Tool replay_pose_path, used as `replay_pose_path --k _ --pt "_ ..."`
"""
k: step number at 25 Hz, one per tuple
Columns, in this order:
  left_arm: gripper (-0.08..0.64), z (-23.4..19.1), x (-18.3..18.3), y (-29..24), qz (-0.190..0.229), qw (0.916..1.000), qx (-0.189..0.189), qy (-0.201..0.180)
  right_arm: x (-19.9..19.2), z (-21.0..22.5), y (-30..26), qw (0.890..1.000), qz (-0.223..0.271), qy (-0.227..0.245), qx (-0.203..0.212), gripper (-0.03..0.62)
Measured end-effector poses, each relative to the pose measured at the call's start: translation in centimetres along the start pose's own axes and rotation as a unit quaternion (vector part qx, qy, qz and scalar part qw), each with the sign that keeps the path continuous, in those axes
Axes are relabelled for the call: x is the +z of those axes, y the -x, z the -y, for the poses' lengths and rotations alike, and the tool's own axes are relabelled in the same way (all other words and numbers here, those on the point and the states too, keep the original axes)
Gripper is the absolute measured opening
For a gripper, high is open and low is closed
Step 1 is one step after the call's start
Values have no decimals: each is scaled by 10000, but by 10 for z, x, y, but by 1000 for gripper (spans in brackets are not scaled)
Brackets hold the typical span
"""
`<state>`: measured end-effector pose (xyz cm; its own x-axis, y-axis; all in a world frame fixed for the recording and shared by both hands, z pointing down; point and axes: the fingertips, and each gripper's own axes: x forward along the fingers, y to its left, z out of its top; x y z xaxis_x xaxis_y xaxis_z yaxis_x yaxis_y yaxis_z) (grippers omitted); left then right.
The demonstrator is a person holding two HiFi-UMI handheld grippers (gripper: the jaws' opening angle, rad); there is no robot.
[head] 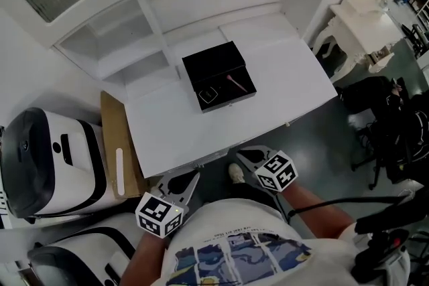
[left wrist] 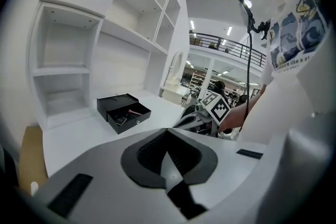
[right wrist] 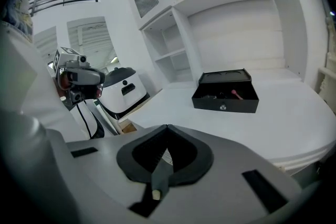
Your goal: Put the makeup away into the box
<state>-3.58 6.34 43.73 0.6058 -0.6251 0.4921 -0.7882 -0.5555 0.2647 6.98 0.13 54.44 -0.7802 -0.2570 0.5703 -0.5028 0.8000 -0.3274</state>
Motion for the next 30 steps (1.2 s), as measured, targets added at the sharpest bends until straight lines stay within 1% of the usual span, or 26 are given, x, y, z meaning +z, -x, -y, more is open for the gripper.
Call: replay_pose_path --k 3,7,9,12,18,30 --pt "14 3 -21 28 70 9999 -4 85 -7 -37 -2 10000 55 39 -3 25" --pt "14 13 -43 63 165 9998 -52 120 -15 -83 5 9996 112 237 -38 25" --pt "14 17 -53 76 196 9997 -75 122 -22 -101 7 9993 102 342 -87 25" --pt "14 22 -69 89 234 9996 -96 134 -32 -121 11 9992 100 364 -153 25" --pt "14 31 -86 106 236 9996 -173 13 -46 -151 14 9991 115 360 -188 25" --pt "14 21 -95 133 380 9993 -63 16 -31 -180 2 9974 190 669 -173 25"
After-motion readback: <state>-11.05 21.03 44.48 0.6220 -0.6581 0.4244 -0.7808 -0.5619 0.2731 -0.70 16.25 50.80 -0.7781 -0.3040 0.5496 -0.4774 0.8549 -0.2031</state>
